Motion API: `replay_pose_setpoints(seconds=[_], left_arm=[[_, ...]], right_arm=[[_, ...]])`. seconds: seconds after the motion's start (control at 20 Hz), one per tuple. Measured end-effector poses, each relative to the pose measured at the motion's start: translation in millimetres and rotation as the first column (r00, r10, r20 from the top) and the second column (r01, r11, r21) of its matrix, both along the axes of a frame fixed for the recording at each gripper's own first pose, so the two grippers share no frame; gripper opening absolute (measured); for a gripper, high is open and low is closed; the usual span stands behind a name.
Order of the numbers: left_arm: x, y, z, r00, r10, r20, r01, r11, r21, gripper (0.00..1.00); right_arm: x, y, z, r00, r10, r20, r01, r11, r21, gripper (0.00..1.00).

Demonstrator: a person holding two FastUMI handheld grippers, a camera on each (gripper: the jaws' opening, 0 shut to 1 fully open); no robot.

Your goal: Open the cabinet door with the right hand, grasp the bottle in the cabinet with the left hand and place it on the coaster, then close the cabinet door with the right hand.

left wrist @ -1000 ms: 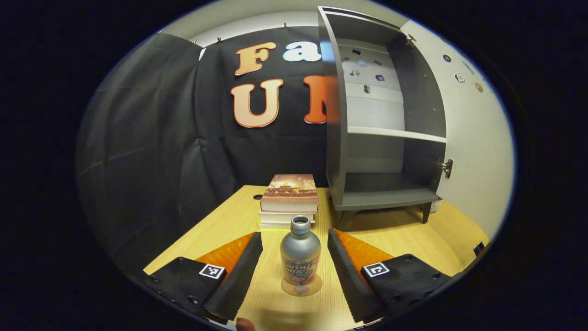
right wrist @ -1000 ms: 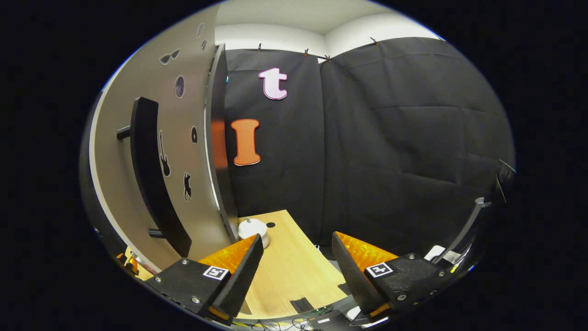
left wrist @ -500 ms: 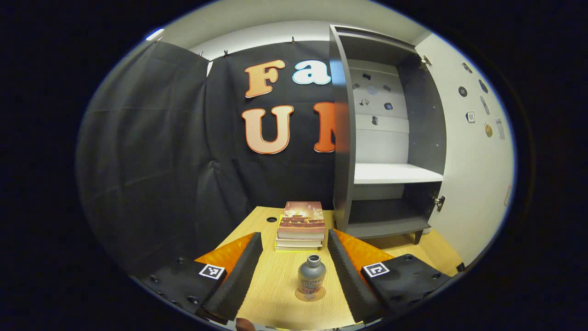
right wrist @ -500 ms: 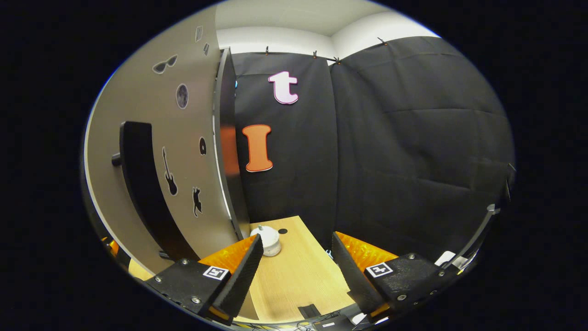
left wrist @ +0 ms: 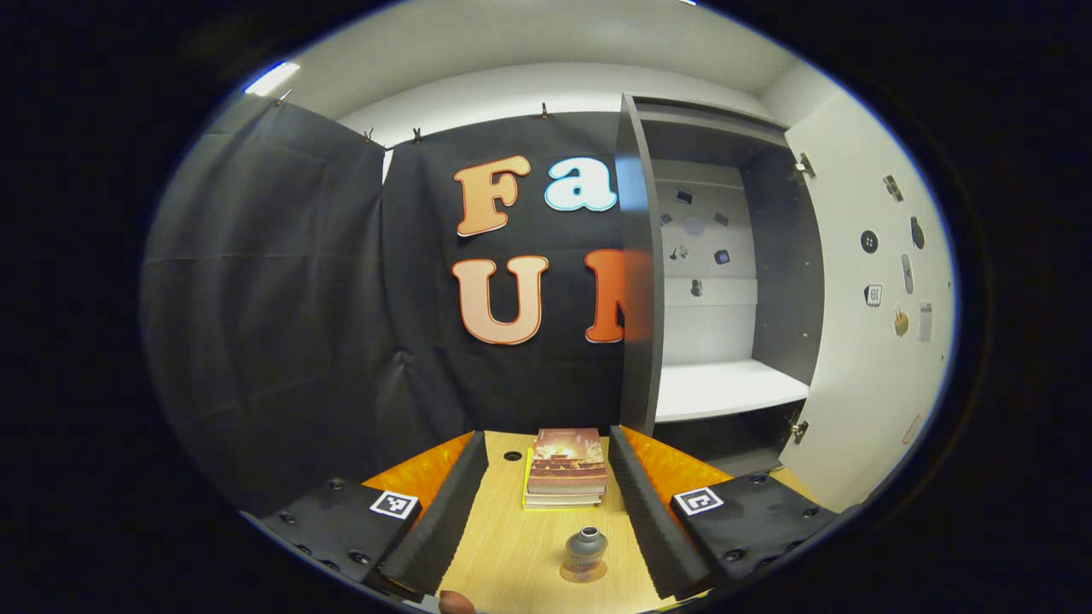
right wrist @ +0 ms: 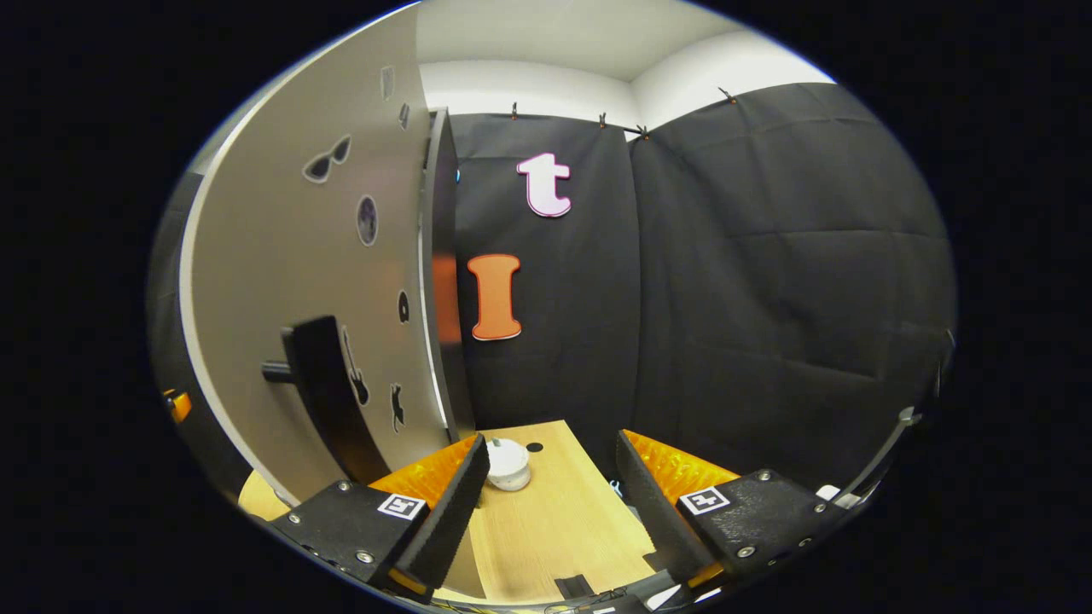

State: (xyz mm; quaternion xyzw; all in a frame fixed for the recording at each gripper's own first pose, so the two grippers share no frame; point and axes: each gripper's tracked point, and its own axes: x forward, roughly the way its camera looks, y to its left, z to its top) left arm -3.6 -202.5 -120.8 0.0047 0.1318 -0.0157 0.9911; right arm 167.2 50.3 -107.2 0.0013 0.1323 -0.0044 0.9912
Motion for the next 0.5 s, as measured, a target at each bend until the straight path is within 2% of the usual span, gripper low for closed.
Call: replay_pose_setpoints(seconds=[0.05,0.1,0.15,0.2,0.25,0.3,0.4,0.45,0.5], left_arm=[[2.4,2.5,7.9,1.000,-0.001,0.004,0.001,1.000,-0.015,0.93],[5.8,6.0,16.6,1.000,-0.003,0.011,0.003,0.999,-0.032,0.94],[7.0,10.2,22.8,1.000,-0.004,0.019,0.005,0.999,-0.042,0.94],[8.1,15.0,28.6,1.000,-0.002,0.025,0.004,0.999,-0.046,0.94],[8.3,20.8,35.8,0.999,-0.001,0.035,0.003,0.999,-0.049,0.93],[9.7,26.8,41.5,0.999,0.000,0.045,0.003,0.999,-0.048,0.93],[14.9,38.2,50.5,0.998,0.004,0.061,-0.001,0.999,-0.044,0.93],[15.2,41.7,54.0,0.998,0.005,0.067,-0.002,0.999,-0.045,0.93],[17.4,45.2,57.6,0.997,0.003,0.073,0.000,0.999,-0.049,0.93]], right_arm=[[-1.5,-4.9,1.1,1.000,-0.007,0.004,0.008,1.000,-0.020,0.92],[-2.1,-6.7,2.9,1.000,-0.006,0.008,0.007,0.999,-0.035,0.98],[-1.9,-6.7,2.7,1.000,-0.008,0.008,0.008,0.999,-0.042,0.97],[-2.7,-7.9,2.0,1.000,-0.017,0.003,0.017,0.999,-0.041,0.90],[-4.3,-4.8,1.8,1.000,-0.018,0.003,0.018,0.999,-0.034,0.88],[-4.6,0.2,2.5,1.000,-0.009,0.004,0.009,1.000,-0.018,0.80],[-4.8,11.9,5.1,1.000,0.017,0.013,-0.017,1.000,-0.003,0.85],[-2.8,12.8,4.6,0.999,0.029,0.015,-0.029,0.999,-0.013,0.81],[-2.8,15.4,4.7,0.999,0.045,0.017,-0.044,0.999,-0.022,0.89]])
